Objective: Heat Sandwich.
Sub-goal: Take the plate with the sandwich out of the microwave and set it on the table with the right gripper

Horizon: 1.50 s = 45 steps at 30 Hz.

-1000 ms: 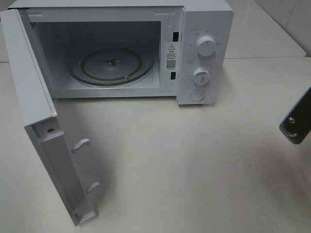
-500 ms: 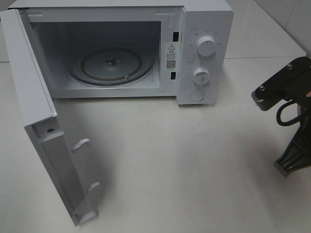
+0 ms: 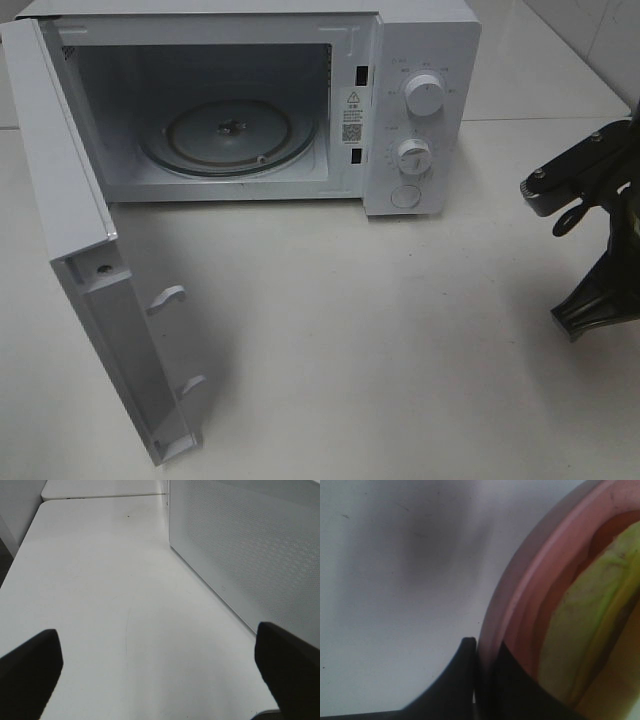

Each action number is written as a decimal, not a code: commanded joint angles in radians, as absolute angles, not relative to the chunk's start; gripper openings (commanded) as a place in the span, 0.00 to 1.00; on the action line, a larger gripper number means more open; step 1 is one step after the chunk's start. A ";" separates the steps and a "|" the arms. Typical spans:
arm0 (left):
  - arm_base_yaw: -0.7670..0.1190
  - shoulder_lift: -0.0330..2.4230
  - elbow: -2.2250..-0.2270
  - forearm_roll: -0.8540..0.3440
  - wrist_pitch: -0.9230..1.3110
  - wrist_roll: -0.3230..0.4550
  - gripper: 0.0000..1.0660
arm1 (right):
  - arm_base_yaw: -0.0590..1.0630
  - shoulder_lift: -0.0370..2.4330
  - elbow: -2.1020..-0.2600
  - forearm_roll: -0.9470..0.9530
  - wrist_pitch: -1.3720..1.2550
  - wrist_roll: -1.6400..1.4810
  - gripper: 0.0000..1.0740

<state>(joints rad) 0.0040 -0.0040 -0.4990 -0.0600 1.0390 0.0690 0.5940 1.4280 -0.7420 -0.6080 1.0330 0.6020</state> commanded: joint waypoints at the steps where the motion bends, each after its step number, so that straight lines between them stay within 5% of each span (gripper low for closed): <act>1: 0.007 -0.027 -0.496 -0.061 1.039 0.064 0.95 | 0.556 1.452 -0.748 -0.650 1.042 0.611 0.01; 14: 0.007 -0.027 -0.496 -0.061 1.039 0.064 0.95 | 0.455 1.539 -0.739 -0.678 0.966 0.629 0.00; 45: 0.007 -0.027 -0.496 -0.061 1.039 0.064 0.95 | 0.454 1.788 -0.680 -0.712 0.755 0.765 0.04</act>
